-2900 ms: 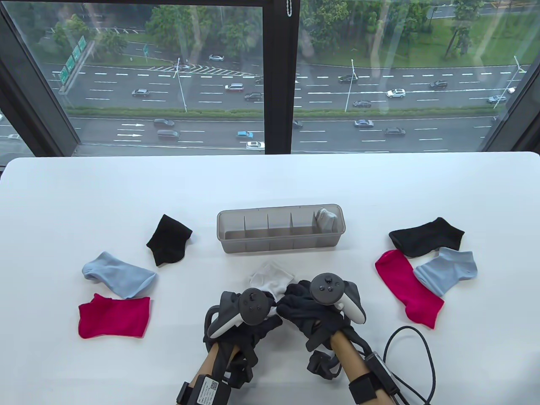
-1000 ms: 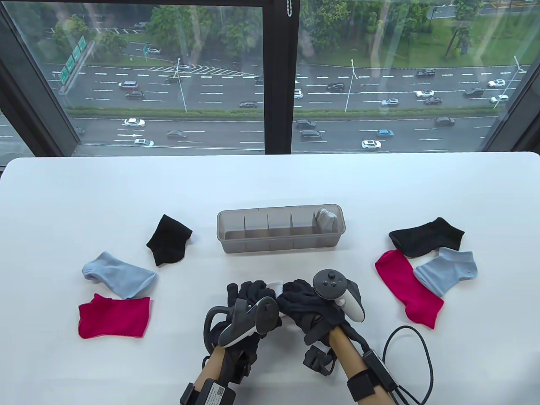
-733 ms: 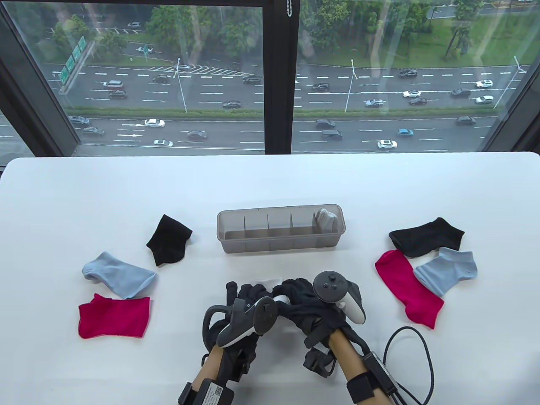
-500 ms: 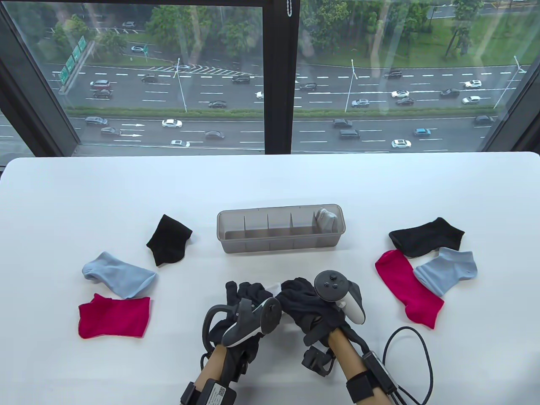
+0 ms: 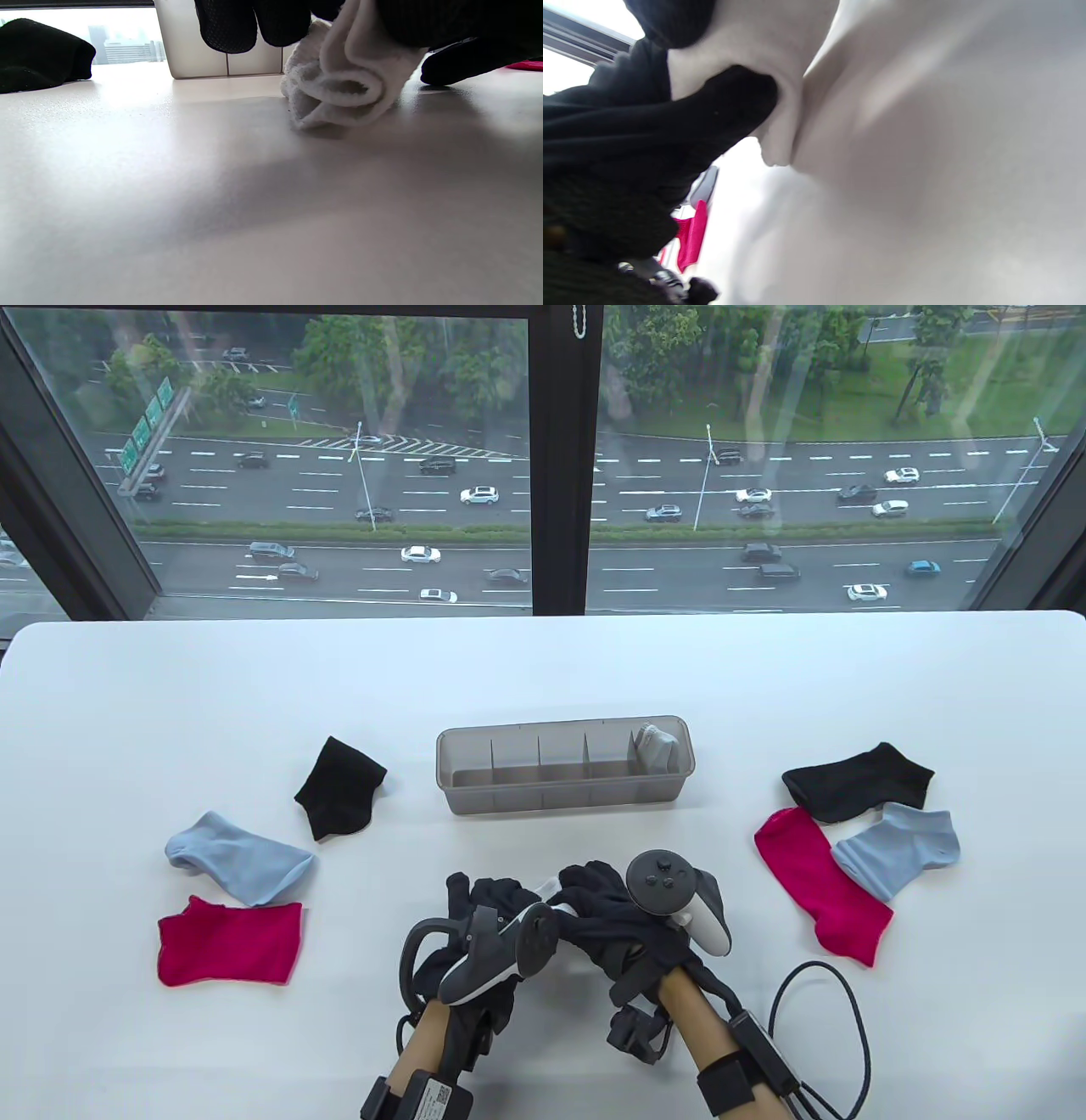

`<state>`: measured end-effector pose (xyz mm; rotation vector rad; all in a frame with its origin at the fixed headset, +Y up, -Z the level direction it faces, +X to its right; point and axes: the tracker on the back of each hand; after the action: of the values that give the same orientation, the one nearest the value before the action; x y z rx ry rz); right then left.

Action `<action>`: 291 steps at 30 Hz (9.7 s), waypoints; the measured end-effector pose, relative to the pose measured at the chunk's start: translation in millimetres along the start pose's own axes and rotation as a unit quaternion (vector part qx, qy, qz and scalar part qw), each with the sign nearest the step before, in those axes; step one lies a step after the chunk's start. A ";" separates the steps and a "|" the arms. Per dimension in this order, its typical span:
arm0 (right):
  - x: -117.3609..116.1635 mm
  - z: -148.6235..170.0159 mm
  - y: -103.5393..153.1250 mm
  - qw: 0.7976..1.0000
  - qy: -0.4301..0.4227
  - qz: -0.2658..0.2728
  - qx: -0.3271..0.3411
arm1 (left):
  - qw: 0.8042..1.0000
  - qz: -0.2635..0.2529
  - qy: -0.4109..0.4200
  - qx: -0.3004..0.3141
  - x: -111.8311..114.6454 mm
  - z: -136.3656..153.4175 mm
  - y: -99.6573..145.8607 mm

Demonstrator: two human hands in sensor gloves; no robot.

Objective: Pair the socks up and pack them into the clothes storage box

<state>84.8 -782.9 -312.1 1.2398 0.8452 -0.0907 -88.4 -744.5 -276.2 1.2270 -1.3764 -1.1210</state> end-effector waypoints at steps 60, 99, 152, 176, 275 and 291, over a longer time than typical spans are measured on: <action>3.8 -10.3 10.5 0.997 0.076 0.017 0.024 | 0.999 0.021 0.027 0.032 -7.3 1.1 -0.7; 12.0 -19.7 16.8 0.995 0.034 0.053 0.072 | 0.998 -0.040 0.045 0.019 -10.4 6.1 3.8; 27.2 -16.4 22.9 0.985 0.086 0.108 0.106 | 0.952 0.022 0.306 0.018 -6.7 41.7 -5.7; 24.9 -17.9 19.9 0.965 0.169 0.194 0.058 | 0.971 -0.152 0.180 0.038 -31.5 14.6 18.0; 24.1 -25.3 36.1 0.920 0.133 0.348 0.120 | 0.879 0.047 0.474 0.020 4.9 23.4 -11.6; 55.4 -2.4 29.2 0.972 0.047 0.225 0.059 | 0.900 0.039 0.410 0.140 -8.3 13.5 3.8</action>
<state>136.8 -749.6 -322.9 1.5305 0.6271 0.2882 -101.8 -735.4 -274.8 1.5813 -0.9171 -0.2531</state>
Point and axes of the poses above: the tracker on the back of each hand, its own z axis roughly to the little-finger side, its own y axis roughly from the fingertips to the wrist, x = y × z, and after that the axes turned 4 degrees about -x, right-handed
